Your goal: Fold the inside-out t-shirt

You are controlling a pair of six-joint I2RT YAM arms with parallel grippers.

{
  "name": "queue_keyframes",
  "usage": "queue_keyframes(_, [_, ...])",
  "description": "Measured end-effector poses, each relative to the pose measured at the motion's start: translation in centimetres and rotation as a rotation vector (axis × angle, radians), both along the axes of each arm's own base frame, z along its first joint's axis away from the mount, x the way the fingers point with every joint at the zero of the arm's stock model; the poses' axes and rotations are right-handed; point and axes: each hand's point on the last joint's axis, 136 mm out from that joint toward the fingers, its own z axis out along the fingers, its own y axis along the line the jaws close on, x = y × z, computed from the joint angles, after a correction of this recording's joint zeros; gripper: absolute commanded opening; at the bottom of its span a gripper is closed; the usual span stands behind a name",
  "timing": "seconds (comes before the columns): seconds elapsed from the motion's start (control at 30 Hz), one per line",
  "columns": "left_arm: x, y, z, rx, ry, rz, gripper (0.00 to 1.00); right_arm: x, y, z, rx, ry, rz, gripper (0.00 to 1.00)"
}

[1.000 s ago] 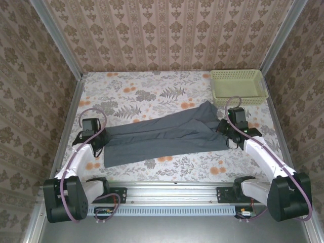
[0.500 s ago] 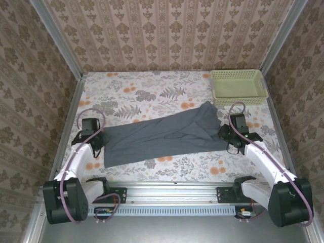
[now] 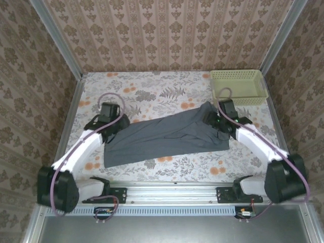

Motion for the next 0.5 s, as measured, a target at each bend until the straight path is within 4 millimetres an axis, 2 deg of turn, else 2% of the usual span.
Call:
queue_keyframes(0.13, [0.0, -0.6, -4.6, -0.002, 0.125, -0.001, 0.55, 2.6, 2.9, -3.7, 0.043, 0.086, 0.035, 0.67])
queue_keyframes(0.27, [-0.5, 0.7, -8.3, -0.035, 0.210, 0.048, 0.56, 2.5, 2.9, -8.1, 0.051, 0.194, -0.013, 0.69])
queue_keyframes(0.33, [-0.8, 2.1, -10.0, -0.066, 0.244, 0.097, 0.57, 2.5, 2.8, -8.6, 0.058, 0.202, -0.043, 0.69])
queue_keyframes(0.5, [1.3, 3.2, -9.4, -0.179, 0.171, 0.138, 0.63, 2.1, 2.2, -8.5, 0.103, 0.139, -0.104, 0.69])
